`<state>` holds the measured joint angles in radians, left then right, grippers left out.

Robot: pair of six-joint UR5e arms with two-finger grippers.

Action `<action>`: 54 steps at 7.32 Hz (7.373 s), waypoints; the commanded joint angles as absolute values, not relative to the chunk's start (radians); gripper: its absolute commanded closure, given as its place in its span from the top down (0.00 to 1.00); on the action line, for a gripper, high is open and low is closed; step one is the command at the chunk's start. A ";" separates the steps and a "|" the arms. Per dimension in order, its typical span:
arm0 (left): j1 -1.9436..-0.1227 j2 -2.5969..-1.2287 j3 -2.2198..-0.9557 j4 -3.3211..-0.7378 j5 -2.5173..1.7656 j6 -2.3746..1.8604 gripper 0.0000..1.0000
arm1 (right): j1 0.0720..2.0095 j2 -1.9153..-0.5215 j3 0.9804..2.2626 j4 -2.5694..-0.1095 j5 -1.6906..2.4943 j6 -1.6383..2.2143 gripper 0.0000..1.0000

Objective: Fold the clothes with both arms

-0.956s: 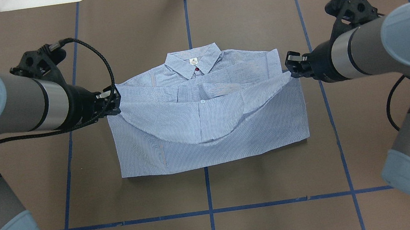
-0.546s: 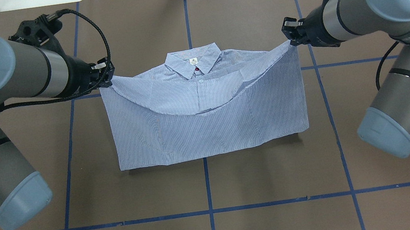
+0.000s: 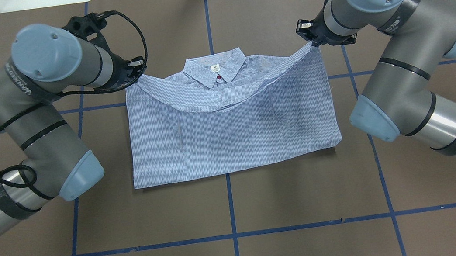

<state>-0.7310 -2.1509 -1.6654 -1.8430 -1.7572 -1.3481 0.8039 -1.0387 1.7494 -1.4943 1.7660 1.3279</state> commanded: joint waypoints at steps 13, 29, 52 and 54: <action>-0.714 -1.921 -1.684 -2.208 -1.951 -1.202 1.00 | 0.831 -1.091 1.630 -1.312 1.867 1.190 1.00; -0.483 -1.789 -1.686 -2.433 -1.876 -1.379 0.00 | 0.815 -1.091 1.660 -1.312 1.859 1.210 1.00; -0.815 -1.967 -1.676 -2.218 -2.033 -1.207 1.00 | 0.503 -1.037 1.681 -1.318 1.672 1.761 0.90; -0.808 -1.965 -1.677 -2.218 -2.033 -1.209 1.00 | 0.463 -1.039 1.674 -1.330 1.671 1.865 0.77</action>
